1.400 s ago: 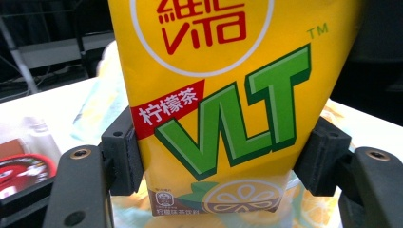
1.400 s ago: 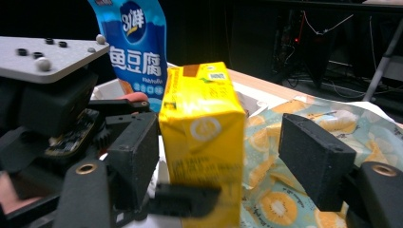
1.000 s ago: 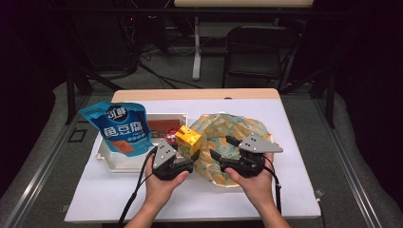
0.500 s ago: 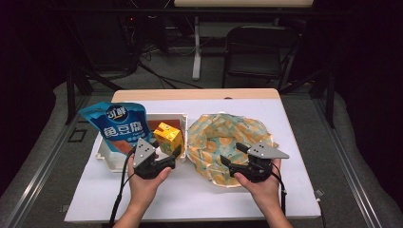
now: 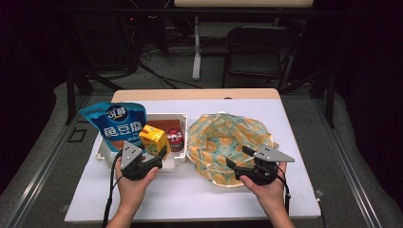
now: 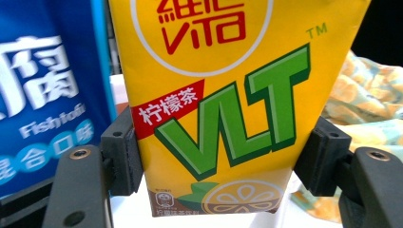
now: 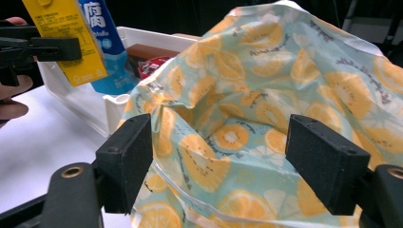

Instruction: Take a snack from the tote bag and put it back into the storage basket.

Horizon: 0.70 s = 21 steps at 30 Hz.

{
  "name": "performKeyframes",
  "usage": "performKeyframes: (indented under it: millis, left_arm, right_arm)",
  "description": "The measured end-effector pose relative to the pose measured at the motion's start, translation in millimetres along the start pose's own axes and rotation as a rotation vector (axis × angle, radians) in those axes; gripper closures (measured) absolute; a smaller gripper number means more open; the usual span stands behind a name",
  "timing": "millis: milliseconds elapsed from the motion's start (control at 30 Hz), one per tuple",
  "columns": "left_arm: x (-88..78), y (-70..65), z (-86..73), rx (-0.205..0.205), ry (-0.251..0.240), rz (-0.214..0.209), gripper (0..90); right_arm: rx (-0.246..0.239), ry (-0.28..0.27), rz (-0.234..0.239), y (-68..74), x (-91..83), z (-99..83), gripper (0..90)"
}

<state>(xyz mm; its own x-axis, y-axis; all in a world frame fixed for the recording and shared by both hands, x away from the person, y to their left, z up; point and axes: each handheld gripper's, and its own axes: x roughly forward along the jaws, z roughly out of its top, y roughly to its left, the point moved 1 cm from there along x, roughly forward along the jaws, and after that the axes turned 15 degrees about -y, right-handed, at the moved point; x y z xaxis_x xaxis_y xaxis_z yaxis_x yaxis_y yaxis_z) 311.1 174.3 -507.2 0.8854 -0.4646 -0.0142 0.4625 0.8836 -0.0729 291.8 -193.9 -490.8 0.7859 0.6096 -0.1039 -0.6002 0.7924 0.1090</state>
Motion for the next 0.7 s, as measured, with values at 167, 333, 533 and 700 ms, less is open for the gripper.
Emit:
performKeyframes:
  millis: [167, 333, 533, 700]
  left_arm:
    - [-0.1, 8.9, -8.9, -0.021, 0.006, 0.027, 31.0]
    - [6.1, 10.4, -21.8, -0.018, 0.020, 0.064, 31.1]
    - [17.6, 8.1, -39.8, 0.000, 0.046, 0.115, 31.3]
    - [28.3, 4.9, -52.2, -0.004, 0.067, 0.192, 31.3]
  right_arm:
    - [0.014, -0.006, -0.024, -4.8, -3.9, -5.0, 24.0]
    - [0.023, -0.003, -0.036, -7.6, -5.7, -7.3, 24.0]
    - [0.020, 0.003, -0.039, -5.8, -4.2, -9.7, 24.1]
    - [0.021, 0.005, -0.040, -6.7, -3.8, -11.1, 24.3]
